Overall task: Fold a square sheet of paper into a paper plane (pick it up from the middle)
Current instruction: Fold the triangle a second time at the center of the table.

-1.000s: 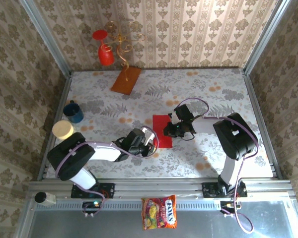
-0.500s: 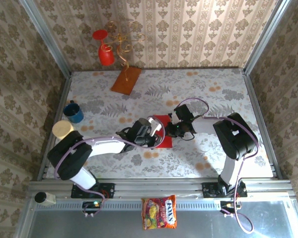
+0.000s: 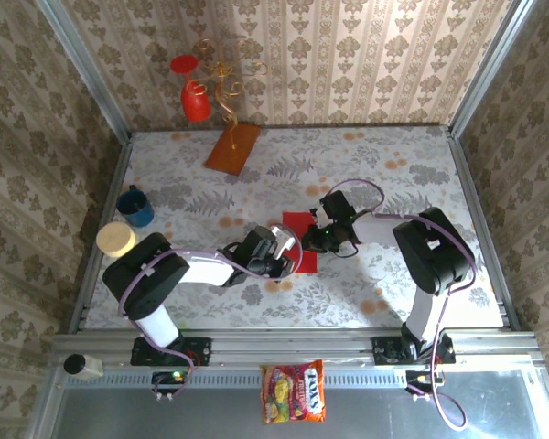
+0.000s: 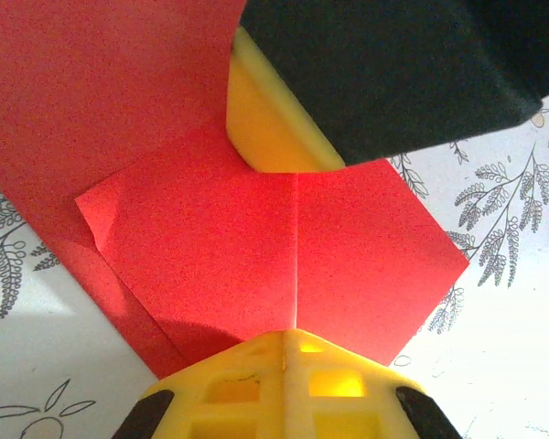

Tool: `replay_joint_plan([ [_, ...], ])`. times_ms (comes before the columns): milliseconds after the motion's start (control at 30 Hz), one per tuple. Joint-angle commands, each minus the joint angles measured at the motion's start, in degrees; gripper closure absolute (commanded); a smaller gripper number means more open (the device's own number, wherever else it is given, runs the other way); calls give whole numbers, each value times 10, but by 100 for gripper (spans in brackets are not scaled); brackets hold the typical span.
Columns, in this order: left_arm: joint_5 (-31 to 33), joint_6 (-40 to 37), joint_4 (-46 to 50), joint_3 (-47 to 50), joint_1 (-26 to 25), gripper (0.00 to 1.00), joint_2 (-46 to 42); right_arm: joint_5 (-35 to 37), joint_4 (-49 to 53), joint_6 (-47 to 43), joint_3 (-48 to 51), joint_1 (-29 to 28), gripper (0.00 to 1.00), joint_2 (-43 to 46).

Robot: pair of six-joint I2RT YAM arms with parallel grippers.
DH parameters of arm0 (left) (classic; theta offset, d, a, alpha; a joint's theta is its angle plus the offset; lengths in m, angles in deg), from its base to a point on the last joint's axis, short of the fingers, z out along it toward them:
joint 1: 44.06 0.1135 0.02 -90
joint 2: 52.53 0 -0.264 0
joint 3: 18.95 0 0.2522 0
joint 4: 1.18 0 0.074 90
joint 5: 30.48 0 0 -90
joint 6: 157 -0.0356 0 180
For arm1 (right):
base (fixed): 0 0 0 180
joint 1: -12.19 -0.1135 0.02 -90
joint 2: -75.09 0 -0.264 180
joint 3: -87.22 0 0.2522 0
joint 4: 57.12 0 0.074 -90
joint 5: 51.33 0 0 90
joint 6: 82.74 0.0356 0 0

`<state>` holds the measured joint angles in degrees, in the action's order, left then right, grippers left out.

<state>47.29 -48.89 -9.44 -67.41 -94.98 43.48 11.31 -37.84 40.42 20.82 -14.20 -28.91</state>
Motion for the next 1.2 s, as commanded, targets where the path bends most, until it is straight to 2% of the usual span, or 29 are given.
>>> replay_joint_plan([
  [0,7,12,34,30,3,100,8,16,37,-4,-17,5,100,23],
  [267,9,22,18,43,3,100,10,12,9,32,6,-14,100,62],
  [600,13,17,23,42,4,100,10,23,-67,79,50,-69,100,9],
  [867,16,14,27,52,4,100,17,32,-75,70,72,-43,100,-15],
  [1167,12,14,20,59,5,100,27,32,-24,33,36,0,100,-24],
])
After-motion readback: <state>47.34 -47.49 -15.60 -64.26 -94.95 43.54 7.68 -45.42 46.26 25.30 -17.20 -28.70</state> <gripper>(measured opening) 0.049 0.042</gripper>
